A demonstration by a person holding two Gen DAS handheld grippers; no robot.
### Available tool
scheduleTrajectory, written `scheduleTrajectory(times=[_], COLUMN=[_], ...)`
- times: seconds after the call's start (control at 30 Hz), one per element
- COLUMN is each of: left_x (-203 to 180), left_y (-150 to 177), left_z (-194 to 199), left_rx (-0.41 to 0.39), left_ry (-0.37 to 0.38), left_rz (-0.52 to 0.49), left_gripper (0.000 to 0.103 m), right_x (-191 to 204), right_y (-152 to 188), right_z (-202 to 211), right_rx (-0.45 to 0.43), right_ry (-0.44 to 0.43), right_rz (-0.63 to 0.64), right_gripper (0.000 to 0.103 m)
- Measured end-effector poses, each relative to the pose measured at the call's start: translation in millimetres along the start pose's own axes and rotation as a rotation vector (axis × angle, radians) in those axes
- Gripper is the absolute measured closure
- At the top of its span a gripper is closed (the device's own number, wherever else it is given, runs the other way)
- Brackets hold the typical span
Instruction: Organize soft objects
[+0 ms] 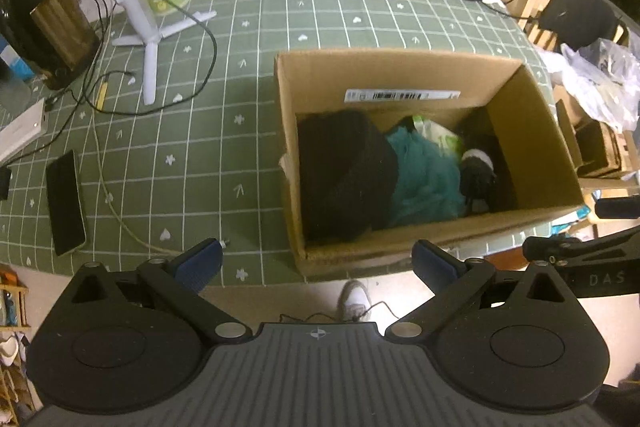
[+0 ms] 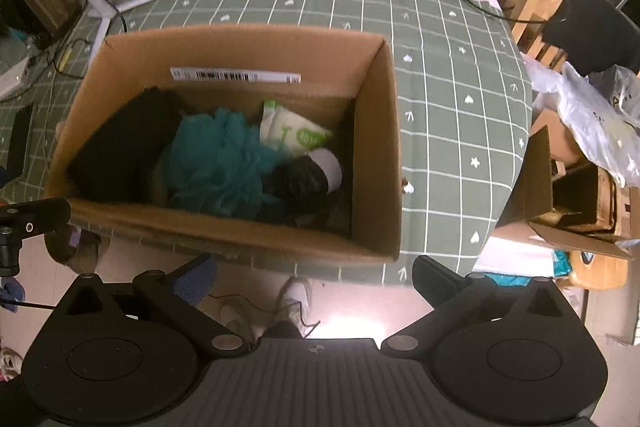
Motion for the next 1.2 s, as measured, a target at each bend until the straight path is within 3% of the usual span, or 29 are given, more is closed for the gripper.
scheduleTrajectory(times=[0.47,1.2], left_x=[-2.0,-3.5], left_y=[9.3,7.8], left_z=[-10.5,-12.1], left_rx=[0.062,0.072], left_ry=[-0.029,-0.027], left_rz=[0.016,0.008], left_gripper=[0.000,0.000], right_x=[2.4,-0.9], right_y=[9.0,5.8], right_z=[-10.5,-14.9], right_rx=[0.052,0.066], right_ry=[0.008,0.014], right_rz=[0.040,0.054], right_gripper=[0.000,0.000])
Point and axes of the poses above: each gripper's, at about its wrist camera, not at the fingertips, and z roughly against the way its jaws point, x to its left, y to its underside, the point moved 4 cm from there along -z, roughly the way its jaws point, and after that the axes turned 13 degrees about z, right-handed, at the moved point
